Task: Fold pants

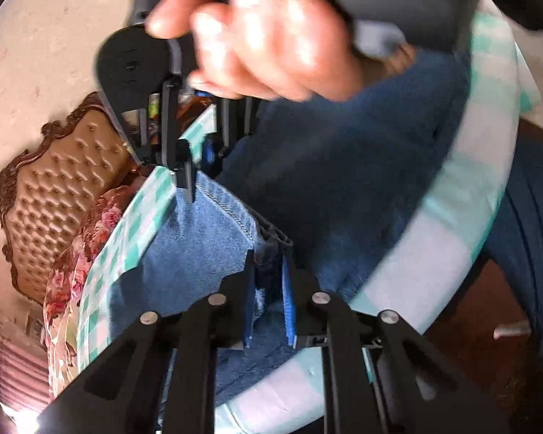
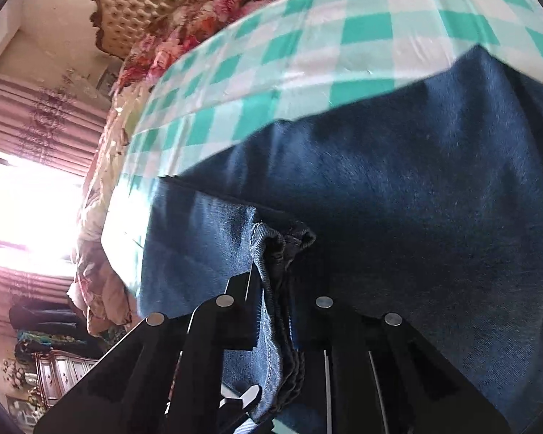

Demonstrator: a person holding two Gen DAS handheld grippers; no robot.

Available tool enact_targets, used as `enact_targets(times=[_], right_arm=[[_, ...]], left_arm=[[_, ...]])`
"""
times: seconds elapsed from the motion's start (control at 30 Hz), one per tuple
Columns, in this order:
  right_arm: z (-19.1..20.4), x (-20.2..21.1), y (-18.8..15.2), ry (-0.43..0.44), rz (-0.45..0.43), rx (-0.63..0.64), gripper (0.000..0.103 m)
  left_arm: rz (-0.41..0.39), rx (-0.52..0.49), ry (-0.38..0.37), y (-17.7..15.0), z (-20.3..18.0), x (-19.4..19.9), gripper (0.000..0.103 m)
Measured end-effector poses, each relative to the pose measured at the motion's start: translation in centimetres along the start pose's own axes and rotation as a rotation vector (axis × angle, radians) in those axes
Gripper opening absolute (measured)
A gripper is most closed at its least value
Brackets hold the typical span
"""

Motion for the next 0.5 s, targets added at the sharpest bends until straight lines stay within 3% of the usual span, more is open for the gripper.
enact_targets(times=[0.2, 0.5], right_arm=[[-0.8, 4.1, 1.2, 0.008, -0.085, -0.008, 0.013], [-6.4, 4.0, -0.7, -0.014, -0.069, -0.094, 0.012]], left_arm=[[-0.08, 0.022, 0.012, 3.7, -0.8, 1.1, 0.011], [-0.044, -0.051, -0.05, 4.2, -5.9, -2.3, 0.011]])
Point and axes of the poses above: each gripper's, at about its wrist camera, not at the fingertips, and x roughly against the way its jaws point, z to its left, y to its top, the point moved 4 cm from there along -x, roughly the way its jaws point, and after that the axes turned 14 degrees about x, right-handed, at the moved point
